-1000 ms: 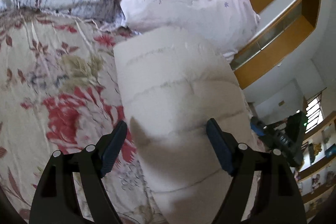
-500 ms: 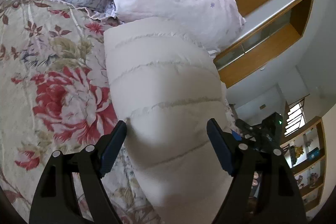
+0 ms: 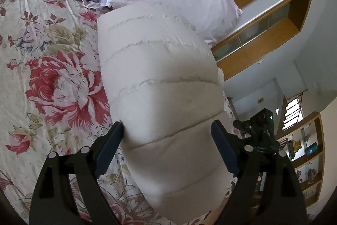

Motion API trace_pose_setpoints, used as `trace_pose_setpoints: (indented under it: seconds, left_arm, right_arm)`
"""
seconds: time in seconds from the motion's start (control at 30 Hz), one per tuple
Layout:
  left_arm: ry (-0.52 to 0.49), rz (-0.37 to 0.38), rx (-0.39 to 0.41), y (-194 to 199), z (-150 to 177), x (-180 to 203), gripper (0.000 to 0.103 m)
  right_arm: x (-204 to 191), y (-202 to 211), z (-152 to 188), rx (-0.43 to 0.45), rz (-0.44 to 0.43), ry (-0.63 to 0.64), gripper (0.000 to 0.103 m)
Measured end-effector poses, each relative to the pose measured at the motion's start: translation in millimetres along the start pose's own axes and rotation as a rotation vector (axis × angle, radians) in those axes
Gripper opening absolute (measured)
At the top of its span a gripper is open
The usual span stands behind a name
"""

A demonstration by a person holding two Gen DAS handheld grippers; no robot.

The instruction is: Fold large clothes

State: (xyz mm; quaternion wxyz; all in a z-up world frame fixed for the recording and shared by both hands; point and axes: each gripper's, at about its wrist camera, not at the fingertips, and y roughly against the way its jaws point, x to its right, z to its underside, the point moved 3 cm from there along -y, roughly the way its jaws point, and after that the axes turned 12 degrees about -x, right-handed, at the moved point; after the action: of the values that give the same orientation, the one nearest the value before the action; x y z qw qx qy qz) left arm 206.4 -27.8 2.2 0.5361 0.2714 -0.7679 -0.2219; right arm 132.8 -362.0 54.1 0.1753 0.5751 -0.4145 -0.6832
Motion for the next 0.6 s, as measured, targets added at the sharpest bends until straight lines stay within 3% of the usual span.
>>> trace_pose_setpoints:
  seconds: [0.6]
  left_arm:
    - [0.015, -0.021, -0.059, -27.3, -3.9, -4.0, 0.093]
  right_arm:
    - [-13.6, -33.6, -12.0, -0.086, -0.051, 0.022, 0.101]
